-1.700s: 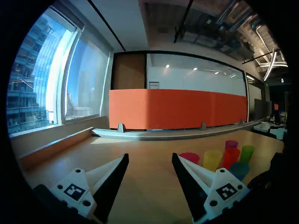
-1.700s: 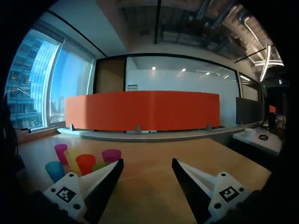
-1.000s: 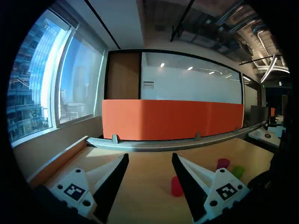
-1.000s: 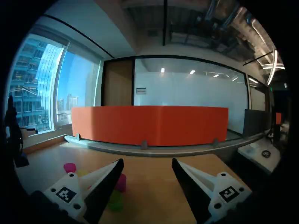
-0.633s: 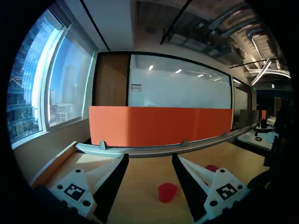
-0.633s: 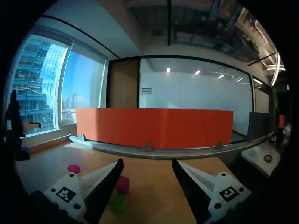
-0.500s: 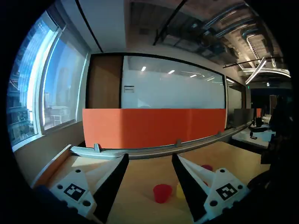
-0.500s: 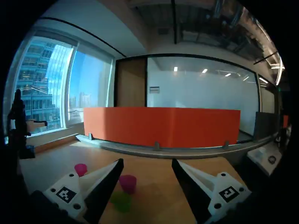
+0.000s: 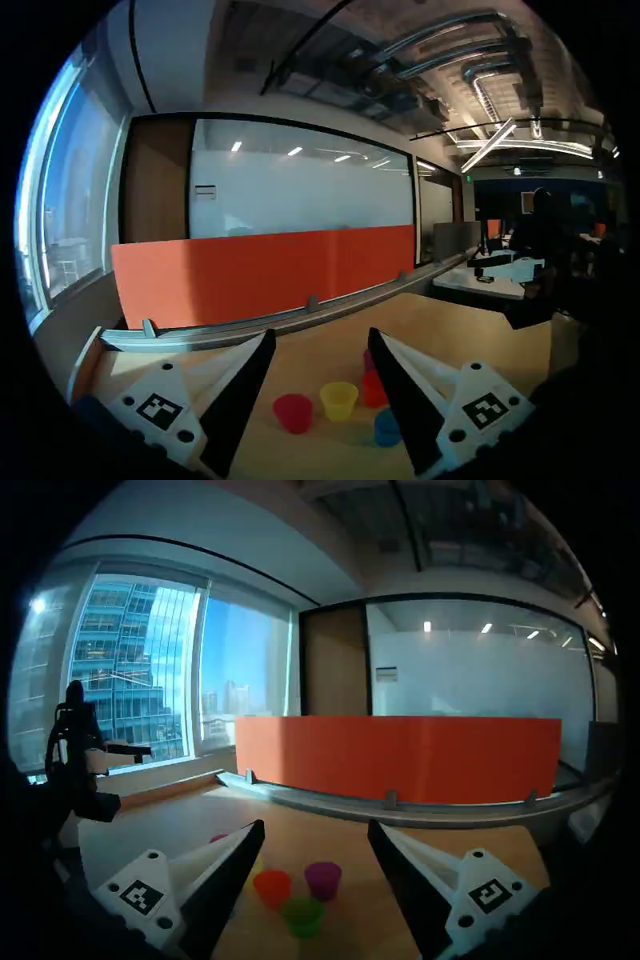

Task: Pour water

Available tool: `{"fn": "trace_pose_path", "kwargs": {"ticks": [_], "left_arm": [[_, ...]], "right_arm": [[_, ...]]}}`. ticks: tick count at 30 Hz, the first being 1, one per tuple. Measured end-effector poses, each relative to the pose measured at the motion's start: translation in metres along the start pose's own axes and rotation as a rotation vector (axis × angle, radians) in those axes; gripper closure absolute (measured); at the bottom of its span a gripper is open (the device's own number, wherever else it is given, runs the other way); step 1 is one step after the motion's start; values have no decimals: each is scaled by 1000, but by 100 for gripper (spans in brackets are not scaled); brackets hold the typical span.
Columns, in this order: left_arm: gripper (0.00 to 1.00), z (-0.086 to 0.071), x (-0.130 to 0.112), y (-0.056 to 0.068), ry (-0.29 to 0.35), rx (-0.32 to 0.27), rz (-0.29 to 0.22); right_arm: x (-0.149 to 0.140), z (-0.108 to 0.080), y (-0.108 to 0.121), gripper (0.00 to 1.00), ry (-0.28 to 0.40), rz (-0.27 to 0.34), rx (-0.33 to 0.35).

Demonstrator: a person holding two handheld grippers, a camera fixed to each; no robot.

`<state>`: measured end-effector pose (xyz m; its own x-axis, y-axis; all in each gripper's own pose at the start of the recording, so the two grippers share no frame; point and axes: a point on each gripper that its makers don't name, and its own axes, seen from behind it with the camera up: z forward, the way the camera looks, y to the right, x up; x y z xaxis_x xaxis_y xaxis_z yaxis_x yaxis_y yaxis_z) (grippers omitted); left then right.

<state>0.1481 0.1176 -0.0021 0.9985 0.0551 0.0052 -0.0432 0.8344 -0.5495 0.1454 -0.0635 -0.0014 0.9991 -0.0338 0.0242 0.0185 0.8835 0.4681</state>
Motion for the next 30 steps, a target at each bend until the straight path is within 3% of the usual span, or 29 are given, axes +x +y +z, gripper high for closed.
{"fn": "trace_pose_path", "kwargs": {"ticks": [15, 30], "left_arm": [[15, 5, -15, 32, -50, -140, -18], [15, 13, -47, 46, -112, -225, 6]], "right_arm": [[-28, 1, -8, 0, -110, -30, 51], [-59, 2, -21, 0, -227, -118, 124]]}}
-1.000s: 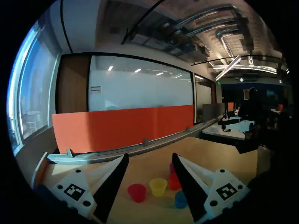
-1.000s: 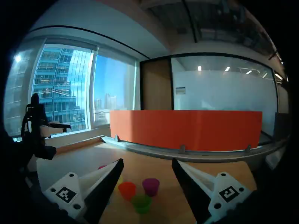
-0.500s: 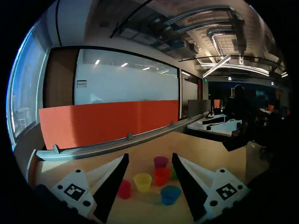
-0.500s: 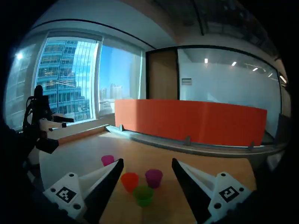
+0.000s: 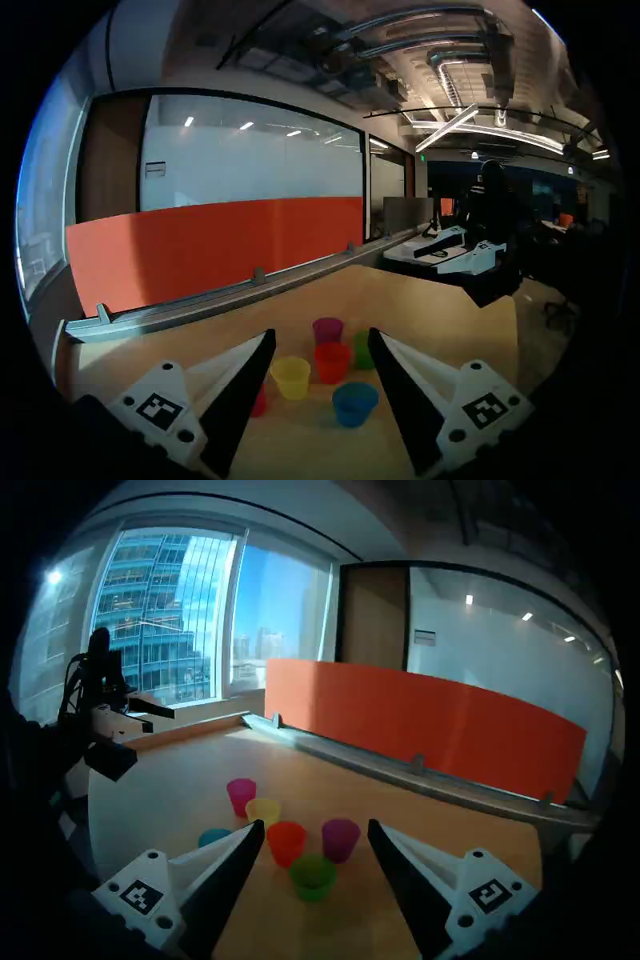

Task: Pour water

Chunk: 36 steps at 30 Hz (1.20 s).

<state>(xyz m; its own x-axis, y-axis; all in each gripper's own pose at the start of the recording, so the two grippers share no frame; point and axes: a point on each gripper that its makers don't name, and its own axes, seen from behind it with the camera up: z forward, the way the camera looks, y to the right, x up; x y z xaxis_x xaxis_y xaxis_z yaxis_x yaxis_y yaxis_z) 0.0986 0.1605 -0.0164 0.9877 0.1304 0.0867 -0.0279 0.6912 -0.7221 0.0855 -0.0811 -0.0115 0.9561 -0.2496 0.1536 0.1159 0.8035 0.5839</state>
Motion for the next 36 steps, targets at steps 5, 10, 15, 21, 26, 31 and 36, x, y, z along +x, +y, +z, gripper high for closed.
{"fn": "trace_pose_path", "kwargs": {"ticks": [5, 10, 15, 21, 26, 31, 36], "left_arm": [[15, 6, -15, 3, -22, -23, 11], [15, 12, -30, 12, -41, -53, 31], [15, 18, -46, 20, -61, -82, 41], [15, 26, -66, 22, -95, -96, 41], [15, 32, -82, 24, -129, -107, 47], [15, 39, -99, 27, -163, -117, 50], [15, 45, -117, 30, -202, -129, 58]], "right_arm": [[-7, 5, -1, 0, -17, -5, 10], [-18, 11, -2, 0, -42, 1, 23], [-31, 18, -2, 0, -67, 2, 32], [-43, 25, -5, 0, -90, 6, 44], [-55, 30, -3, 0, -113, 6, 44], [-66, 37, -1, 0, -130, 11, 44], [-74, 44, -1, 0, -143, 19, 47]]}}
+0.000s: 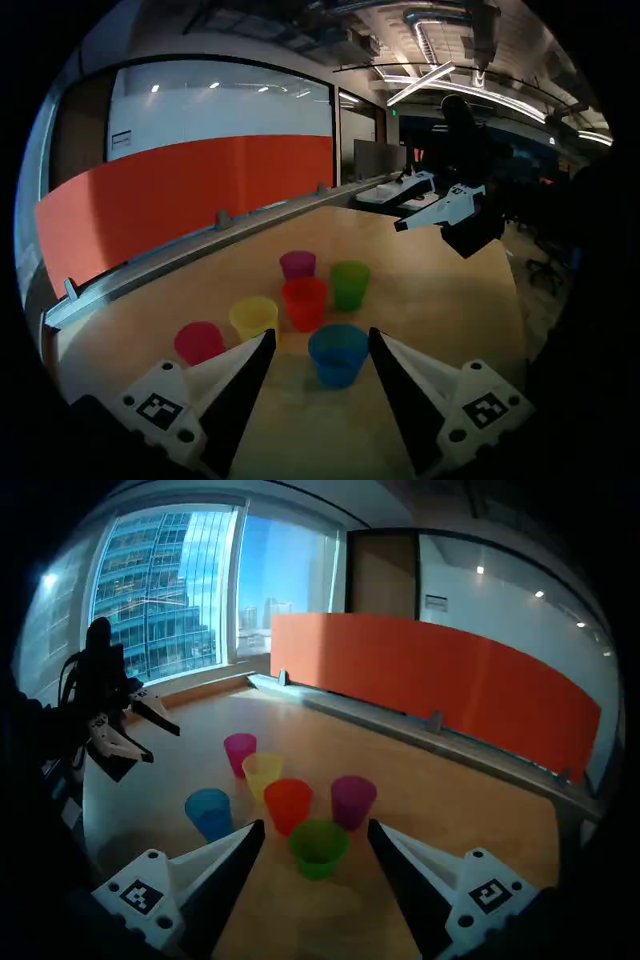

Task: Pour water

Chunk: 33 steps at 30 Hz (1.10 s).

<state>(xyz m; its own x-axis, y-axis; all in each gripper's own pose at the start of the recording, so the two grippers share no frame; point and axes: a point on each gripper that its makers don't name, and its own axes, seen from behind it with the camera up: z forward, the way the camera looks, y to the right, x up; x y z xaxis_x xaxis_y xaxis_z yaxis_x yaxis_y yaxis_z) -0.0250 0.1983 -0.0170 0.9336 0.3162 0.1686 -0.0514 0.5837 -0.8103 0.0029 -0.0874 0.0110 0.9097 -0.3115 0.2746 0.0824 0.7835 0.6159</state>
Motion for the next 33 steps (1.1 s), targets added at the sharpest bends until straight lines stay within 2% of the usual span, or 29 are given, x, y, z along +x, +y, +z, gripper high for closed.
{"fn": "trace_pose_path", "kwargs": {"ticks": [18, 33], "left_arm": [[15, 34, -57, 10, -142, -57, 10], [15, 62, -79, 22, -219, -117, 12]], "right_arm": [[-19, 24, -2, 0, -42, 0, 18], [-27, 35, 3, 0, -63, 13, 26]]}}
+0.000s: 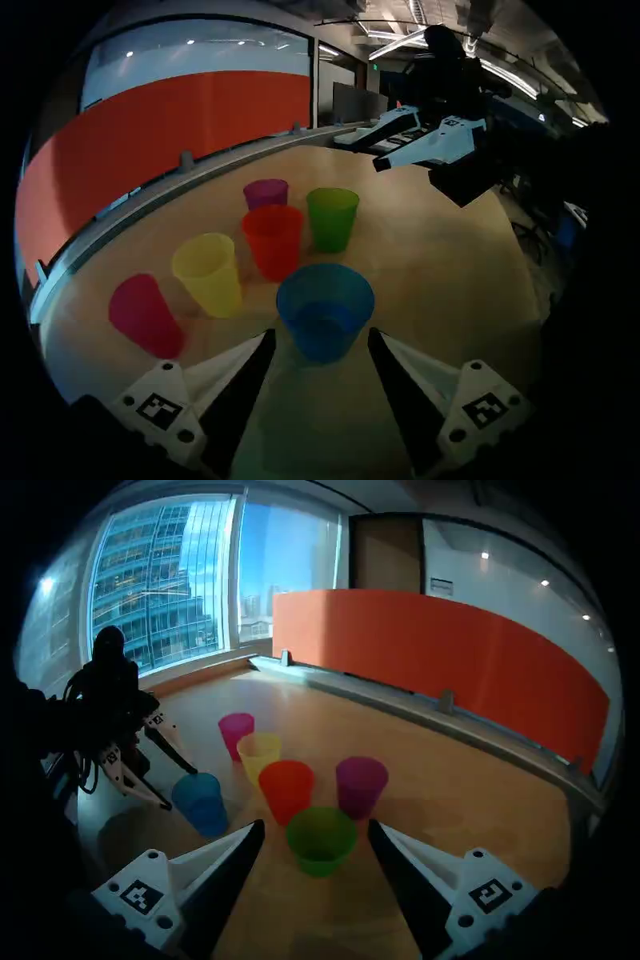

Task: Pour water

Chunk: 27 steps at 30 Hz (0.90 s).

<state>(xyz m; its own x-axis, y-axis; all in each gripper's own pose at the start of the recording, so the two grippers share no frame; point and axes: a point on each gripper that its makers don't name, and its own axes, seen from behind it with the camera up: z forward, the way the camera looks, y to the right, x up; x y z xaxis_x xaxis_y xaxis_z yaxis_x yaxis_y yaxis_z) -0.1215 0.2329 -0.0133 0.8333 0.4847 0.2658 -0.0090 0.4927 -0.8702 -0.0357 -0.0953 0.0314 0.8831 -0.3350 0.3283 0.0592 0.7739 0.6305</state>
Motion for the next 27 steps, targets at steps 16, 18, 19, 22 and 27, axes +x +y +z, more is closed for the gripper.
{"fn": "trace_pose_path", "kwargs": {"ticks": [16, 18, 19, 22, 27], "left_arm": [[15, 28, 5, 4, -30, -30, 13], [15, 30, 5, 4, -33, -31, 15], [15, 32, 5, 4, -33, -31, 15], [15, 34, 6, 5, -34, -33, 12], [15, 38, 7, 6, -32, -37, -5]], "right_arm": [[-6, 8, 3, 0, -11, 11, 10], [-7, 9, 3, 0, -12, 13, 12], [-7, 9, 3, 0, -12, 14, 12], [-9, 10, 4, 0, -14, 16, 13], [-11, 11, 5, 0, -15, 21, 14]]}}
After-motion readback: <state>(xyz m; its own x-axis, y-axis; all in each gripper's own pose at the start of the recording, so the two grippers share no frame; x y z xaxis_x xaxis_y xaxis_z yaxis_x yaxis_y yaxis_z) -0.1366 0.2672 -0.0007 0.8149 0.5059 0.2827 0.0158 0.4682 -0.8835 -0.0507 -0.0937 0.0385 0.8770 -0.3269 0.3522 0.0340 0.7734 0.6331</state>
